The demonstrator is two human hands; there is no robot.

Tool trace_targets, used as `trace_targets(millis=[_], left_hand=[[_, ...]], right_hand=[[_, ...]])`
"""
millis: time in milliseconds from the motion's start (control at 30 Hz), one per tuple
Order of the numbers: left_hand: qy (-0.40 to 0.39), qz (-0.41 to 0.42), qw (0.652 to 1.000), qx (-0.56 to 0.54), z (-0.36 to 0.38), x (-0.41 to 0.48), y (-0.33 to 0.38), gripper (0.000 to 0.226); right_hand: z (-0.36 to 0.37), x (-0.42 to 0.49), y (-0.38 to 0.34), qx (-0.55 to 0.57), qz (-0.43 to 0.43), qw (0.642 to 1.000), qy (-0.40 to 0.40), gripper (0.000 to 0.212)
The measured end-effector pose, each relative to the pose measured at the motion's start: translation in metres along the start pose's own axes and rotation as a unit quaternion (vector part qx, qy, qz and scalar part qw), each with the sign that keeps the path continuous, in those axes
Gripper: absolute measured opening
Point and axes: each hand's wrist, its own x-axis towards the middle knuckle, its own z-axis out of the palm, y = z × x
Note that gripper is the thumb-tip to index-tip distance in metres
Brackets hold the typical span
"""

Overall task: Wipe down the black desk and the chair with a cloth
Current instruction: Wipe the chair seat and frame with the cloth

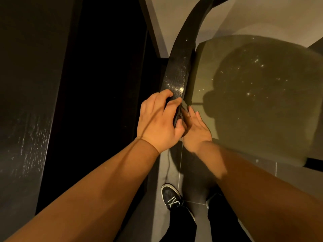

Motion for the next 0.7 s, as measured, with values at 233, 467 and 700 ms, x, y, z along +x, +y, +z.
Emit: trace_targets(millis=[233,467,700], left_hand=[[0.0,-0.007,1.0,0.022,-0.002,0.0,0.002,0.06],[-0.001,-0.001,0.999,0.033,-0.003,0.001,0.002,0.058],[0.003,0.006,1.0,0.03,-0.002,0.003,0.001,0.057]], right_hand=[[-0.028,-0.005,0.076,-0.05,0.026,0.996,0.071,0.077],[-0.016,-0.006,0.014,0.136,0.069,0.986,0.073,0.088],[-0.021,-0.006,0.077,0.088,-0.022,0.992,0.086,0.076]])
